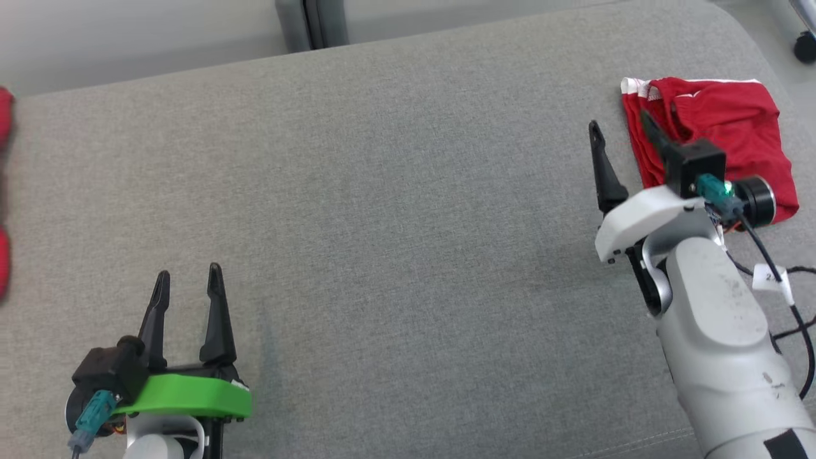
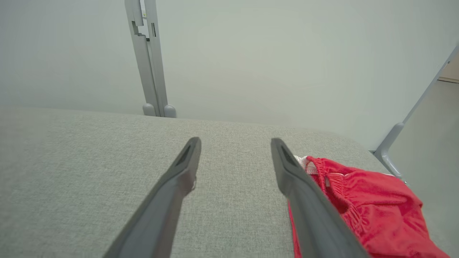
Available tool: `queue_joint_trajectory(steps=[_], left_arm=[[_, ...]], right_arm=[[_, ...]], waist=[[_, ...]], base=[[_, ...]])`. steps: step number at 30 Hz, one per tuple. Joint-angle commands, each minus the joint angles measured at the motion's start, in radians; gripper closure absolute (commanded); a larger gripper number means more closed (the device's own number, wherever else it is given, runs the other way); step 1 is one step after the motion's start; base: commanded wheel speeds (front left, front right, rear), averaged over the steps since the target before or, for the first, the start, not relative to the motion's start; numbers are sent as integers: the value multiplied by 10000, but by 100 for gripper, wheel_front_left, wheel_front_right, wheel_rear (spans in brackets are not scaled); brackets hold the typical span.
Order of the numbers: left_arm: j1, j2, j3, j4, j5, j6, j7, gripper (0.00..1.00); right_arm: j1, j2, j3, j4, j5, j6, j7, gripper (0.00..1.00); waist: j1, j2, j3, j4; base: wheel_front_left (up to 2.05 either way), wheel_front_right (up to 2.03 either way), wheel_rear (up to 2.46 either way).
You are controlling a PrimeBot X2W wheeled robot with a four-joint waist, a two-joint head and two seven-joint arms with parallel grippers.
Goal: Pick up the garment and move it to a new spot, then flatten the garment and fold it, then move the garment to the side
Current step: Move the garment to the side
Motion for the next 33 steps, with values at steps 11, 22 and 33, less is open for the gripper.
queue_joint_trajectory(steps=[11, 22, 33], left_arm=[[994, -119, 48, 55, -27, -29, -6, 0], [1384, -147, -19, 33, -105, -29, -6, 0], [1493, -157, -139, 180, -227, -29, -6, 0]], right_arm=[[3003, 54, -64, -1818, 916, -15, -41, 0], [4939, 48, -90, -3023, 1366, -15, -43, 0], [5231, 49, 40, -3035, 1449, -15, -43, 0]], waist=[[0, 0, -1176, 1074], [0, 0, -1481, 1285], [0, 0, -1698, 1270]], base=[[0, 0, 0], [0, 0, 0], [0, 0, 0]])
